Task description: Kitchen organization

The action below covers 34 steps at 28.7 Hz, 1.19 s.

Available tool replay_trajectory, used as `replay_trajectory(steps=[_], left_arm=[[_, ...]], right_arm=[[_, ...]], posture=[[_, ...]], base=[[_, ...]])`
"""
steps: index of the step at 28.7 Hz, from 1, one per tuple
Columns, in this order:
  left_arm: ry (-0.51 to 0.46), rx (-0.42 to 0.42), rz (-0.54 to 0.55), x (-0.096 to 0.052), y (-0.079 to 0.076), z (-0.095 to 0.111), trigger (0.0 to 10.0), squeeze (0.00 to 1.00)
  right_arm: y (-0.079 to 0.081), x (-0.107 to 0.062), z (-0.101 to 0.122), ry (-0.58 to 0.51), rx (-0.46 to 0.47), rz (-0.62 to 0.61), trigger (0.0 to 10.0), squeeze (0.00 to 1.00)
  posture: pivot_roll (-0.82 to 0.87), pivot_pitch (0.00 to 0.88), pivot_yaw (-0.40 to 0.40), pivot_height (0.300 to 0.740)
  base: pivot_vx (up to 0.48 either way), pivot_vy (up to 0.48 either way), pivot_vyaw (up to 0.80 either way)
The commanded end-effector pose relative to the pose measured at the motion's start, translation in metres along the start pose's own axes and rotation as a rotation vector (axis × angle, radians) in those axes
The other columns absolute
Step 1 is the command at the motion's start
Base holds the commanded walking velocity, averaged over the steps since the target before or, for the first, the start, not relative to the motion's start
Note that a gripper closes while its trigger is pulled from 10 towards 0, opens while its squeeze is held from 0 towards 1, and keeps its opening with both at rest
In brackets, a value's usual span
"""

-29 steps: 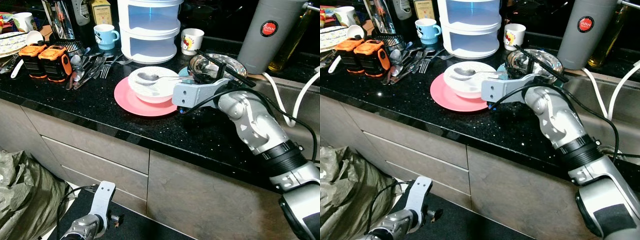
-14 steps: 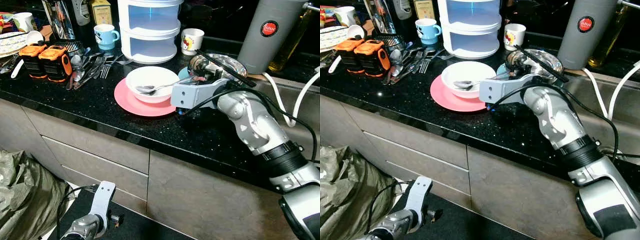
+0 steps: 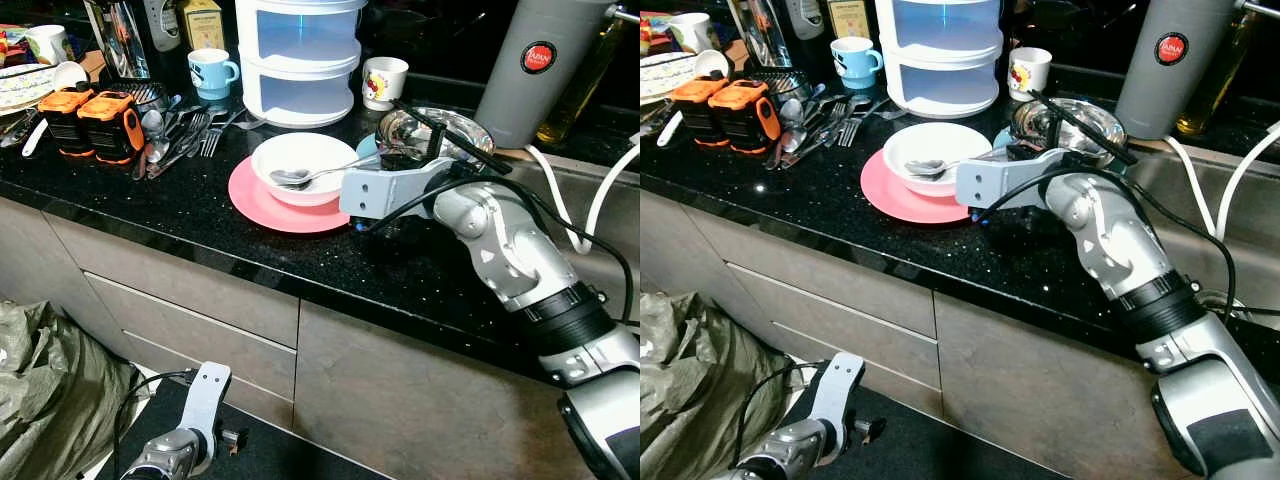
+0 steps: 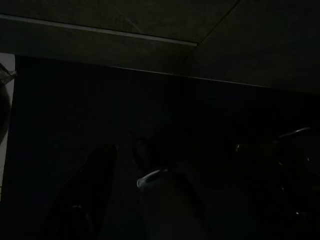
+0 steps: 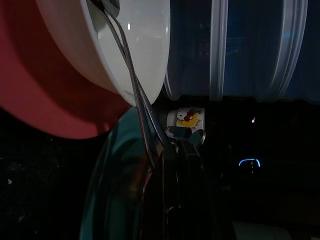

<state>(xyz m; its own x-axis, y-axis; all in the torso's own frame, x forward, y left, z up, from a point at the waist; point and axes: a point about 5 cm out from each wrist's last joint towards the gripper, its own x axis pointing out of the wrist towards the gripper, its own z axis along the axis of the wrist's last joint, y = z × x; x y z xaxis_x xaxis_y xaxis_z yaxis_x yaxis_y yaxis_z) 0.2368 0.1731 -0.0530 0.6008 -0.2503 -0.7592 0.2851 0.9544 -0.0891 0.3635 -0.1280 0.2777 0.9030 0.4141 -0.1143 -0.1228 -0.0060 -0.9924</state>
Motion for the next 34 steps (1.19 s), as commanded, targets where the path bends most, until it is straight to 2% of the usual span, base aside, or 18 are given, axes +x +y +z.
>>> replay_trajectory(steps=[1,2,4,5,6,9,10,11,12,13,14,22,27,34], left_arm=[[0.016,0.007,-0.004,0.0,-0.001,-0.003,10.0,0.0],[0.017,0.008,-0.005,0.0,-0.001,-0.003,10.0,0.0],[0.017,0.009,-0.005,0.0,-0.001,-0.003,10.0,0.0],[0.017,0.009,-0.005,0.0,-0.001,-0.003,10.0,0.0],[0.018,0.01,-0.006,0.0,-0.001,-0.003,10.0,0.0],[0.019,0.01,-0.006,0.0,-0.001,-0.003,10.0,0.0],[0.02,0.01,-0.006,0.0,-0.001,-0.004,10.0,0.0],[0.02,0.011,-0.007,0.0,-0.001,-0.004,10.0,0.0],[0.021,0.011,-0.007,0.0,-0.001,-0.005,10.0,0.0],[0.021,0.011,-0.007,0.0,-0.001,-0.005,10.0,0.0],[0.021,0.011,-0.007,0.0,-0.001,-0.005,10.0,0.0],[0.023,0.011,-0.008,0.0,-0.002,-0.006,10.0,0.0],[0.02,0.006,-0.008,0.0,-0.003,-0.006,10.0,0.0],[0.016,0.004,-0.009,0.0,-0.003,-0.005,10.0,0.0]], right_arm=[[0.002,-0.002,-0.001,-0.004,0.0,0.009,0.0,0.0],[0.002,-0.002,-0.001,-0.007,0.001,0.012,4.5,0.0],[0.002,-0.002,-0.001,-0.01,0.002,0.014,4.5,0.0],[0.003,-0.002,-0.001,-0.014,0.002,0.03,10.0,0.88],[0.008,-0.003,-0.004,-0.006,-0.02,0.068,10.0,1.0],[0.01,-0.003,-0.005,-0.001,-0.03,0.082,10.0,1.0],[0.013,-0.003,-0.008,0.008,-0.047,0.103,10.0,0.53],[0.014,-0.002,-0.009,0.011,-0.052,0.102,10.0,0.53],[0.015,-0.002,-0.01,0.013,-0.057,0.107,10.0,0.42],[0.015,-0.002,-0.01,0.013,-0.057,0.107,10.0,0.42],[0.016,-0.001,-0.01,0.014,-0.059,0.108,10.0,0.0],[0.025,0.009,-0.01,0.04,-0.068,0.055,10.0,0.0],[0.019,0.017,-0.008,0.043,-0.066,-0.049,10.0,0.0],[0.017,0.019,-0.007,0.039,-0.086,-0.069,10.0,0.0]], posture=[[-0.04,0.07,0.019,0.74],[-0.04,0.07,0.019,0.74],[-0.04,0.07,0.019,0.74],[-0.04,0.07,0.019,0.74],[-0.04,0.061,0.018,0.74],[-0.04,0.061,0.018,0.74],[-0.04,0.056,0.017,0.74],[-0.04,0.056,0.017,0.74],[-0.04,0.052,0.017,0.74],[-0.04,0.052,0.017,0.74],[-0.04,0.052,0.017,0.74],[-0.04,0.053,0.016,0.74],[-0.03,0.055,0.01,0.74],[-0.04,0.059,0.007,0.74]], base=[[0.0,0.0,0.0],[0.0,0.0,0.0],[0.0,0.0,0.0],[0.0,0.0,0.0],[0.0,0.0,0.0],[0.0,0.0,0.0],[0.0,0.0,0.0],[0.0,0.0,0.0],[0.0,0.0,0.0],[0.0,0.0,0.0],[0.0,0.0,0.0],[0.0,0.0,0.0],[0.0,0.0,0.0],[0.0,0.0,0.0]])
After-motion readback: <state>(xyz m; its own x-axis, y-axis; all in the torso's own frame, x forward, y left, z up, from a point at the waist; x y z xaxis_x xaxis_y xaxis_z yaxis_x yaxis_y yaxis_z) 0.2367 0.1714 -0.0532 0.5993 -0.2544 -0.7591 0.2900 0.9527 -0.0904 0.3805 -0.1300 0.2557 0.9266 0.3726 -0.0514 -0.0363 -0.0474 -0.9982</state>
